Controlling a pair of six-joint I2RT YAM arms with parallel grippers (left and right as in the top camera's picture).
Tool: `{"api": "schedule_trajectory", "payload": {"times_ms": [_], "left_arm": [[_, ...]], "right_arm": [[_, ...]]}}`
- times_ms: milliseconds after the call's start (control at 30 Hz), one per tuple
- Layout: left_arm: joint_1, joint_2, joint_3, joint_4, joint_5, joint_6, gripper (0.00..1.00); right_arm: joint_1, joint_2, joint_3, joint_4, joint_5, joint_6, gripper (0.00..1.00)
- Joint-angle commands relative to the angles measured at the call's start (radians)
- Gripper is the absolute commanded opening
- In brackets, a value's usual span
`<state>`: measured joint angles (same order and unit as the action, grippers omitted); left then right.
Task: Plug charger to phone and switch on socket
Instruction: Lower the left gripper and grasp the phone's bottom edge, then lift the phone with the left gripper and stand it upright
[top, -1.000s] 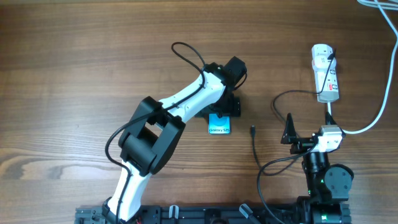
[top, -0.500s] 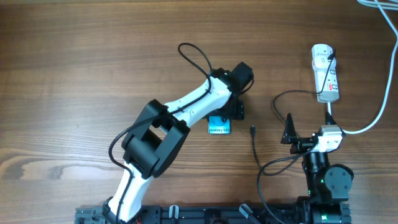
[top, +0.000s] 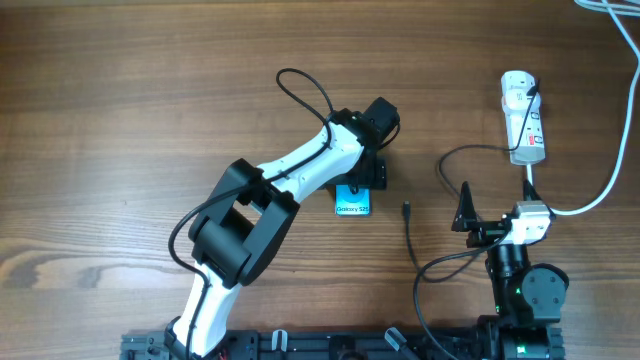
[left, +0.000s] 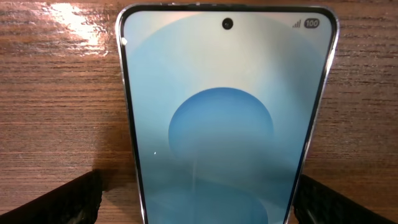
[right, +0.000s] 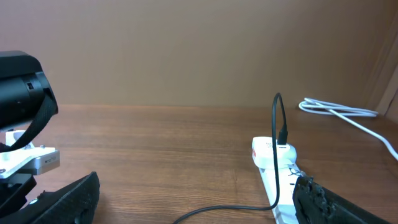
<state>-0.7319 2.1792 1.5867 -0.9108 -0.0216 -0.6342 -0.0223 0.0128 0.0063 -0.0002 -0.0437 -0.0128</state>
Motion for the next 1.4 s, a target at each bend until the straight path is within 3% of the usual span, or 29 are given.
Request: {"api": "schedule_trajectory", "payload": {"times_ms": [0,400,500,600,800,1267,1367], "left_arm": [[-0.012,0.03,-0.04,0.002,0.061,-0.01,1.0],[-0.019,0.03,-0.042,-0.005,0.065,-0.01,0.98],[-0.019,0.03,-0.042,-0.006,0.065,-0.01,0.91],[-0.019,0.03,-0.042,-0.006,0.065,-0.01,0.77],[-0.019,0.029,-0.042,-0.011,0.065,-0.01,0.69],[0.024,-0.038,0.051,-0.165,0.071,-0.01,0.66],[0.048,-0.085,0.076,-0.221,0.14,-0.01,0.66]], "right_arm": [[0.002,-0.005,-0.001,0.002,-0.002,-0.011,1.0],[0.002,-0.005,-0.001,0.002,-0.002,-0.011,1.0],[0.002,-0.005,-0.001,0.002,-0.002,-0.011,1.0],[0.002,-0.005,-0.001,0.002,-0.002,-0.011,1.0],[0.002,-0.005,-0.001,0.002,-0.002,-0.011,1.0],[0.002,-0.005,-0.001,0.002,-0.002,-0.011,1.0],[0.002,-0.005,-0.001,0.002,-0.002,-0.011,1.0]]}}
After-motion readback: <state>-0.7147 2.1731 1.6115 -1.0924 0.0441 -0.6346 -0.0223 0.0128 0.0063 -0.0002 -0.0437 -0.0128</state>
